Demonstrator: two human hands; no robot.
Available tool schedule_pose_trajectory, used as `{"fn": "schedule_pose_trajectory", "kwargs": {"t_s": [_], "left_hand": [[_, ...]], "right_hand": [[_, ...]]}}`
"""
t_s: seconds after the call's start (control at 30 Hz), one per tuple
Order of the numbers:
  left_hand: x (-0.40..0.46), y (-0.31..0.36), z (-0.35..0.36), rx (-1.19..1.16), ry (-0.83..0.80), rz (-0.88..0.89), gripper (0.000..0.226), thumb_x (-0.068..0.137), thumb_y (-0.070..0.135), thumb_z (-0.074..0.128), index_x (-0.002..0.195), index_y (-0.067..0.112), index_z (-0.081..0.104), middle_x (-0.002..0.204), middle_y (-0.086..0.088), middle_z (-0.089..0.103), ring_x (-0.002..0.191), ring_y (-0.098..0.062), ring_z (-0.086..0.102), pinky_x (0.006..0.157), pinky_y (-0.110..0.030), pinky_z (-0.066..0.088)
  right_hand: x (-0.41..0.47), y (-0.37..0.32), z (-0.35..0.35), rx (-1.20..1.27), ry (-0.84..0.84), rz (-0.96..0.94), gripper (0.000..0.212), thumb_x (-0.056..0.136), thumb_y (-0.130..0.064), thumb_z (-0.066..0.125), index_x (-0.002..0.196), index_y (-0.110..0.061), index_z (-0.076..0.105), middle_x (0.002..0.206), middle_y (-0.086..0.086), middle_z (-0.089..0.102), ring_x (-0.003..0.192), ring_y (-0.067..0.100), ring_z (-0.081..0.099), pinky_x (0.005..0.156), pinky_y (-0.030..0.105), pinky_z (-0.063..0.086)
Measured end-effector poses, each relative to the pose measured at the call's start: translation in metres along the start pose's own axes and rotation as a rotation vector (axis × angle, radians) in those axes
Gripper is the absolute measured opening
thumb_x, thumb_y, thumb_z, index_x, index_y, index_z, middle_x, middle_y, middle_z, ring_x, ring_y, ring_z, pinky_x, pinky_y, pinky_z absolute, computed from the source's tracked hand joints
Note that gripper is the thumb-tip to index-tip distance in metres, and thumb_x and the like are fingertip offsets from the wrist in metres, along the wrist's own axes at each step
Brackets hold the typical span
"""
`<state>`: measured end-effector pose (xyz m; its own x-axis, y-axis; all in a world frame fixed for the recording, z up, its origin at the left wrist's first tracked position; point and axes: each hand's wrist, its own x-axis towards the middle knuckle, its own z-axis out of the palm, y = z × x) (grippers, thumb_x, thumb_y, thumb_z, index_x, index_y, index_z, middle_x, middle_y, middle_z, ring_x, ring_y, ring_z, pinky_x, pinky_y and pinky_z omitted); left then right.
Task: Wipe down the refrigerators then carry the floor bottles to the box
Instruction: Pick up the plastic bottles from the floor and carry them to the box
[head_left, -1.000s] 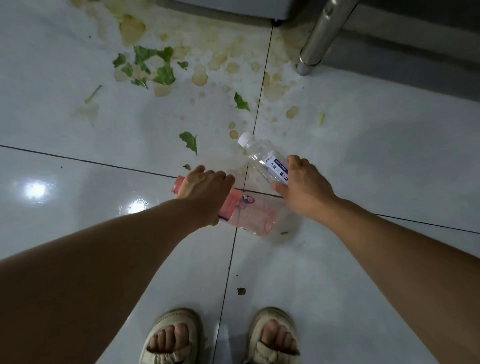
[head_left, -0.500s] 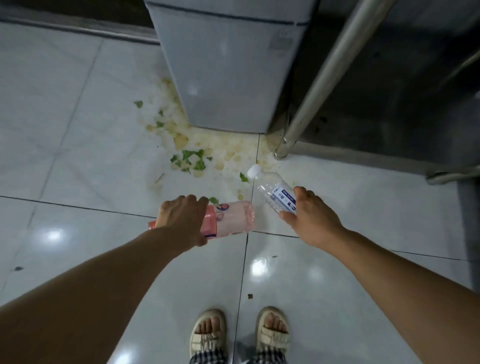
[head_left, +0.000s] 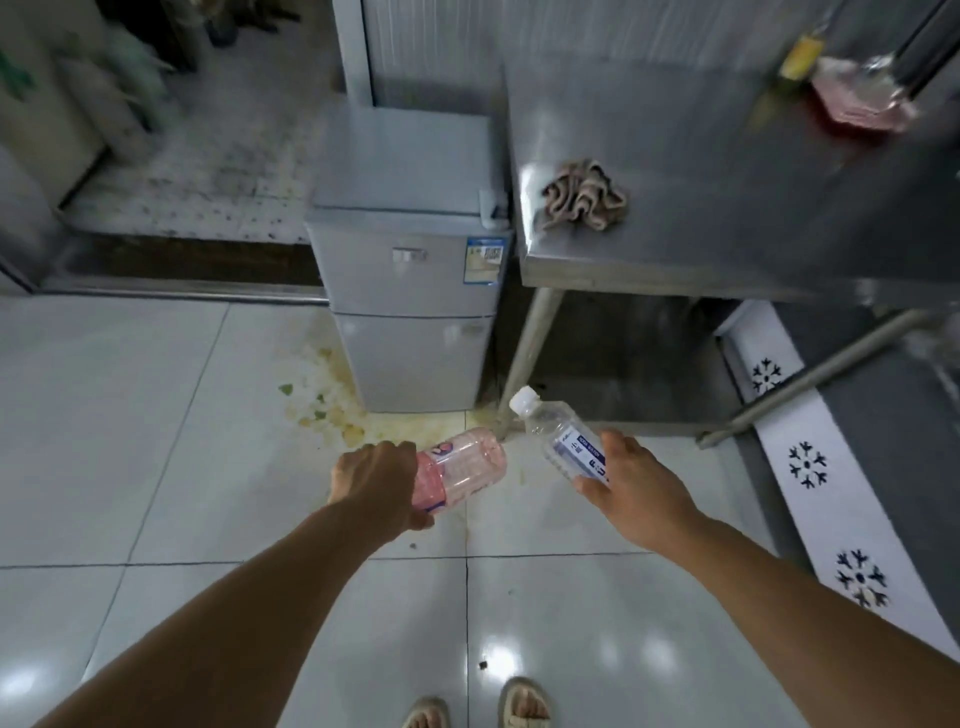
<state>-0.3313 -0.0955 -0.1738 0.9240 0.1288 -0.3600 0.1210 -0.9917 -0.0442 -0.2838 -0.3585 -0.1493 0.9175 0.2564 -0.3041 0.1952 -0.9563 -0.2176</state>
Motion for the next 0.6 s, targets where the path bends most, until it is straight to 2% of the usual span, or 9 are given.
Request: {"fn": "schedule_pose_trajectory", "kwargs": {"t_s": [0.1,0.27,0.37,0.47,0.6], "left_hand": [[-0.015,0.014,-0.032,0.007,0.019,0.026,0.069,0.063,0.063,0.072,0.113,0.022,0.049,0.106,0.003,0.061,0.097,-0.018,0.058,0.071,-0.029,0.035],[-0.043,0.039,-0.071,0.059,0.049,0.080,0.069,0.064,0.064,0.070,0.114,0.022,0.049,0.103,0.002,0.060,0.093,-0.018,0.060,0.070,-0.028,0.042],[-0.064,0.052,-0.093,0.086,0.088,0.117,0.066,0.064,0.063,0.070,0.112,0.022,0.049,0.099,0.003,0.059,0.088,-0.017,0.058,0.067,-0.028,0.041],[-0.087,0.067,-0.117,0.122,0.119,0.161,0.066,0.065,0.064,0.069,0.111,0.022,0.050,0.101,0.002,0.059,0.092,-0.018,0.060,0.070,-0.030,0.045],[-0.127,0.092,-0.144,0.156,0.187,0.205,0.062,0.067,0.064,0.067,0.110,0.024,0.049,0.099,0.004,0.059,0.091,-0.016,0.060,0.065,-0.028,0.041]], "right_hand": [[-0.038,0.003,-0.023,0.038,0.037,0.051,0.055,0.093,-0.046,0.051,0.134,-0.016,0.031,0.124,0.003,0.051,0.108,0.019,0.053,0.073,0.021,0.041],[-0.088,0.013,-0.063,0.104,0.122,0.136,0.046,0.093,-0.041,0.051,0.128,-0.014,0.036,0.118,0.005,0.053,0.105,0.021,0.052,0.079,0.032,0.049],[-0.119,0.021,-0.085,0.106,0.167,0.162,0.045,0.093,-0.040,0.051,0.126,-0.013,0.039,0.119,0.006,0.053,0.107,0.022,0.052,0.081,0.032,0.047],[-0.155,0.033,-0.102,0.084,0.203,0.181,0.047,0.093,-0.041,0.050,0.130,-0.015,0.038,0.121,0.005,0.053,0.110,0.022,0.052,0.083,0.031,0.046],[-0.210,0.054,-0.116,0.092,0.273,0.211,0.052,0.093,-0.040,0.050,0.136,-0.015,0.035,0.128,0.006,0.050,0.115,0.023,0.050,0.089,0.034,0.047]]}}
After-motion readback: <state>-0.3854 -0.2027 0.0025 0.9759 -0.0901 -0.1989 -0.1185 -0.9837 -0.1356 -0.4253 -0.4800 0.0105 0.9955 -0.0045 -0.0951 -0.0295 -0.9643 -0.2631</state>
